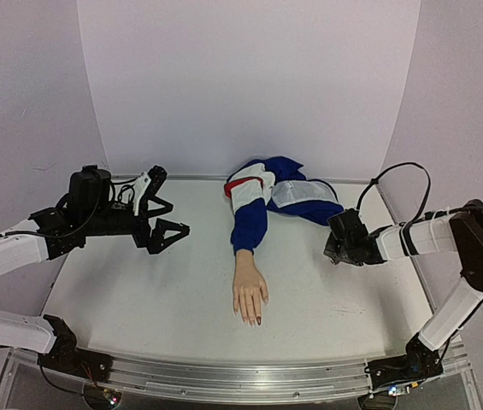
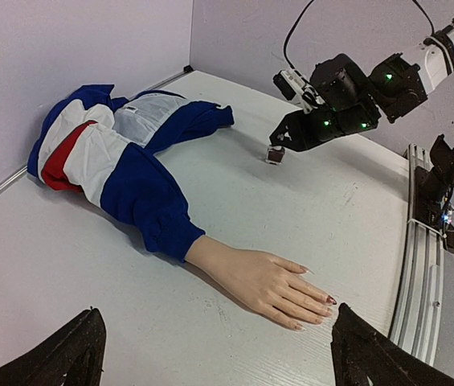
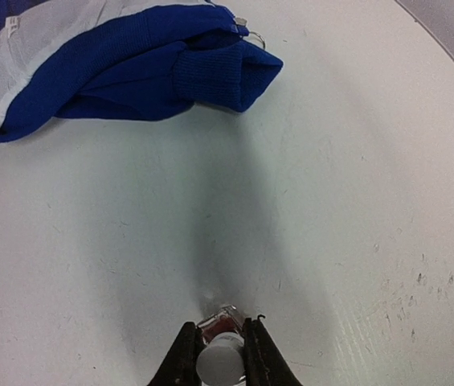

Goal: Paint the nails

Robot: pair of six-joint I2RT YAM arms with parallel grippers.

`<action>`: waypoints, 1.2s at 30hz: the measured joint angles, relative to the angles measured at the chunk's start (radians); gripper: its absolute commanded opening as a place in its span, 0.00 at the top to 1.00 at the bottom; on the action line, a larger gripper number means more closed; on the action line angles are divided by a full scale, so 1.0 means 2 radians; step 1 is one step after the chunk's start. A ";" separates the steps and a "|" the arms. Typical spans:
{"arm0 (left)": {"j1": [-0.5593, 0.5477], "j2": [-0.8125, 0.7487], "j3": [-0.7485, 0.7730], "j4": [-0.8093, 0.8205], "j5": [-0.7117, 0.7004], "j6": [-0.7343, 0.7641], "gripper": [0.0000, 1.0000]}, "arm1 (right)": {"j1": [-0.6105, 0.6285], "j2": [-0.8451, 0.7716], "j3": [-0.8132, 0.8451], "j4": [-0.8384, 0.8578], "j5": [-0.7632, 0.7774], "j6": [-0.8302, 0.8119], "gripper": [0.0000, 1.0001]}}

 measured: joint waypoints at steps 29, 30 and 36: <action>0.030 -0.067 -0.024 0.043 -0.202 -0.053 0.01 | 0.000 -0.366 -0.094 -0.008 -0.007 -0.182 0.02; 0.030 -0.073 -0.024 0.045 -0.214 -0.055 0.00 | 0.000 -0.379 -0.099 -0.008 -0.005 -0.187 0.02; 0.030 -0.121 -0.041 0.088 -0.311 -0.088 0.01 | 0.000 -0.466 -0.138 0.007 0.005 -0.201 0.02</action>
